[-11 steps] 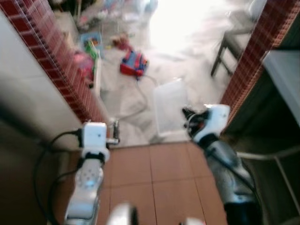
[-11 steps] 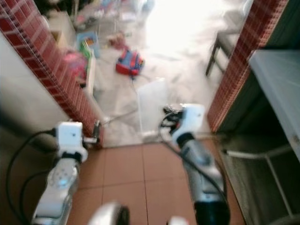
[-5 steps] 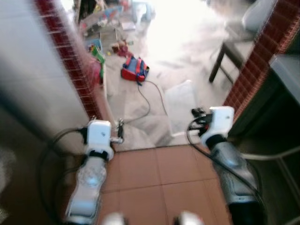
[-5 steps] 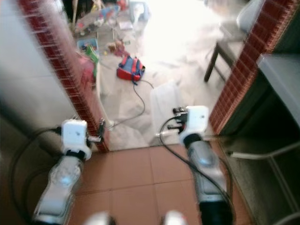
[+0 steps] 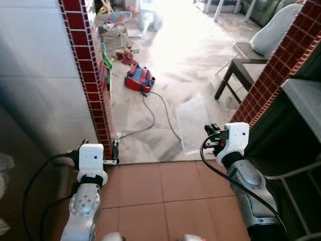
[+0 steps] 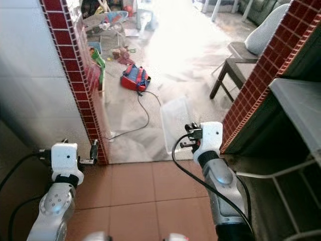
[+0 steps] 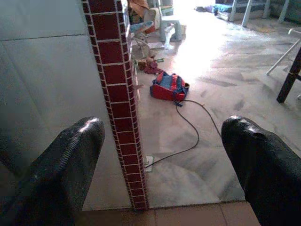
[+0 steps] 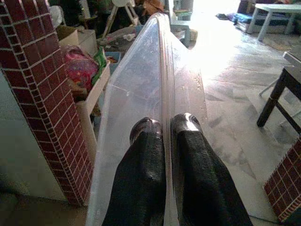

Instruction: Restocking fridge

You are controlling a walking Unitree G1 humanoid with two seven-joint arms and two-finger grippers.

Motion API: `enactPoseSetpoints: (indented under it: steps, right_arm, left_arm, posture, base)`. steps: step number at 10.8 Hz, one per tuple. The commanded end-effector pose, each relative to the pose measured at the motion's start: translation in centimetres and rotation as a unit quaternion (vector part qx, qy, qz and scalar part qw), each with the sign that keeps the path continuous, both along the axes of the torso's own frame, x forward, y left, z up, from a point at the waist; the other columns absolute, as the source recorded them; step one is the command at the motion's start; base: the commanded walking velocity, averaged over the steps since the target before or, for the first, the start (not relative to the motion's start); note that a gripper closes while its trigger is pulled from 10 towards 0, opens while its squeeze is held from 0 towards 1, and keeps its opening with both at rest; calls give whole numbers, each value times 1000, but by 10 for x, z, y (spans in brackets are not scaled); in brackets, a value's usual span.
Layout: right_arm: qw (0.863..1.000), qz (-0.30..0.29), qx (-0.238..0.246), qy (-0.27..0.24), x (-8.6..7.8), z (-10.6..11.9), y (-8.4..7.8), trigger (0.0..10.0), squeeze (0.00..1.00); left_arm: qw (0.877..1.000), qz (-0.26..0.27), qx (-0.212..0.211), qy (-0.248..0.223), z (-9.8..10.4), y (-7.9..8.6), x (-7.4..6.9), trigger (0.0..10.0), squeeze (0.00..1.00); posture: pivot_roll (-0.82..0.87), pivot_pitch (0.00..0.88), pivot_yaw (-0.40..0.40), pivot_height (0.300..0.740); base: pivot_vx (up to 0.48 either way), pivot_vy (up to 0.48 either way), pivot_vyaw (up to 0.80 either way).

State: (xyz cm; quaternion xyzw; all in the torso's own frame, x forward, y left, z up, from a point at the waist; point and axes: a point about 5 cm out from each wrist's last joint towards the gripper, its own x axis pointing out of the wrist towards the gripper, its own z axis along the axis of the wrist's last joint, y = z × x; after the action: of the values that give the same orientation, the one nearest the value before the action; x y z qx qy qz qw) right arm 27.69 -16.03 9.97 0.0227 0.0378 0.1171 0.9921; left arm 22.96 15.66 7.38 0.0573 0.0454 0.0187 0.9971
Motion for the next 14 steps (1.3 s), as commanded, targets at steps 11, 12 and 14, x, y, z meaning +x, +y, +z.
enactPoseSetpoints:
  steps: [11,12,14]
  right_arm:
    - [999,-22,8,-25,-2,10,-1,10000,0]
    - [999,-26,10,-25,-2,10,-2,10000,0]
    - [999,-28,11,-23,-2,10,-1,10000,0]
  left_arm:
    - [1000,-20,5,0,9,2,1,10000,0]
    - [1000,-20,6,0,9,3,0,10000,0]
    - [1000,-21,9,1,10,5,0,10000,0]
  posture:
    - [-35,68,-17,740]
    - [-32,70,-15,740]
    - [-30,69,-10,740]
  base:
    - [-249,0,0]
    - [-281,0,0]
    - [-281,0,0]
